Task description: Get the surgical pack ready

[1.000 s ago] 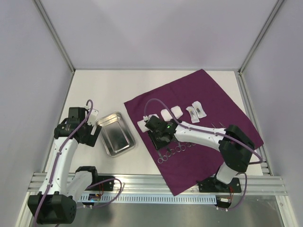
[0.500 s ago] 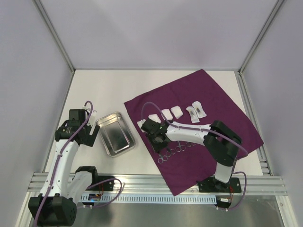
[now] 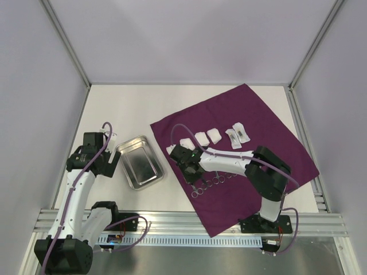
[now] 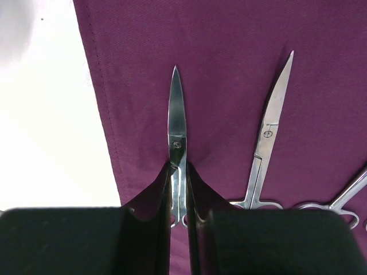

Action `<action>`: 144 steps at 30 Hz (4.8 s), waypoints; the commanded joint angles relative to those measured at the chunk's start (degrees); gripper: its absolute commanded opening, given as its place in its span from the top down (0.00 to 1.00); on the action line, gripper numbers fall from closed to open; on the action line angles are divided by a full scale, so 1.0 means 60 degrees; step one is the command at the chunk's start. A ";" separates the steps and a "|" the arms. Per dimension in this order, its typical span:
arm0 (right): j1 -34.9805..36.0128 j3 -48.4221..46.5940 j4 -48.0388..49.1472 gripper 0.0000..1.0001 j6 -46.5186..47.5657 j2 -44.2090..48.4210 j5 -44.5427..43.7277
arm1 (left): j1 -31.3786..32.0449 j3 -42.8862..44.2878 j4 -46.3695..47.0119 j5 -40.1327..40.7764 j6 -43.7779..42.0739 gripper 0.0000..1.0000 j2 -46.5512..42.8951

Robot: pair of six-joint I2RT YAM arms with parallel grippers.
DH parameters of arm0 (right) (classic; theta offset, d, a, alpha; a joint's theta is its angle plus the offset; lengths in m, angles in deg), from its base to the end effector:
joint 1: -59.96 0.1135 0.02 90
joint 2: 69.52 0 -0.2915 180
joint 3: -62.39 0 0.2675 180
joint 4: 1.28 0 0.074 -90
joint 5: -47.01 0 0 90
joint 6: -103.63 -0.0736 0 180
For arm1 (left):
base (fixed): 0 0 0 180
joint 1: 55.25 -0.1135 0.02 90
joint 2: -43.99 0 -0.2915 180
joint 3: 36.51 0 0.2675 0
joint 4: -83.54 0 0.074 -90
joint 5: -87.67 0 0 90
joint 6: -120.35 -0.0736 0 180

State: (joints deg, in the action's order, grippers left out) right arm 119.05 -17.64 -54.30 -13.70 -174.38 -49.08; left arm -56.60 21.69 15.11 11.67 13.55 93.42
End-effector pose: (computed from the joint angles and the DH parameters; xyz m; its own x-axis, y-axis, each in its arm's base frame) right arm 0.1960 0.3122 0.1390 -0.8325 -0.5018 -0.2346 -0.5172 0.8559 0.0045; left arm 0.1678 0.0218 0.2502 -0.8679 0.2601 -0.4232 0.1105 0.9317 0.3459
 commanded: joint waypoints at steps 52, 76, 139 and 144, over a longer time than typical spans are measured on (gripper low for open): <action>0.0523 -0.6121 0.2135 0.82 -0.0777 -0.3793 0.0077 | -0.0084 -0.0024 0.0132 0.0040 0.0104 0.00 -0.0109; -0.1015 -0.0162 0.0304 0.60 0.0688 0.1934 -0.0611 | -0.0069 -0.0024 0.0103 0.0069 0.0119 0.00 -0.0152; -0.0518 -0.2091 0.2192 1.00 0.0221 0.1101 0.0560 | -0.0069 -0.0039 0.0118 0.0054 0.0090 0.00 -0.0108; 0.0038 -0.3570 0.2647 1.00 -0.0146 -0.0507 0.0443 | -0.0069 -0.0039 0.0132 0.0054 0.0090 0.00 -0.0094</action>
State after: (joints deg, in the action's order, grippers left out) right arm 117.48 -35.17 -41.92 -12.17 -171.61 -46.56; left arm -56.60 21.69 15.11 11.72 13.55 93.16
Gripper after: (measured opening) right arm 0.035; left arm 0.997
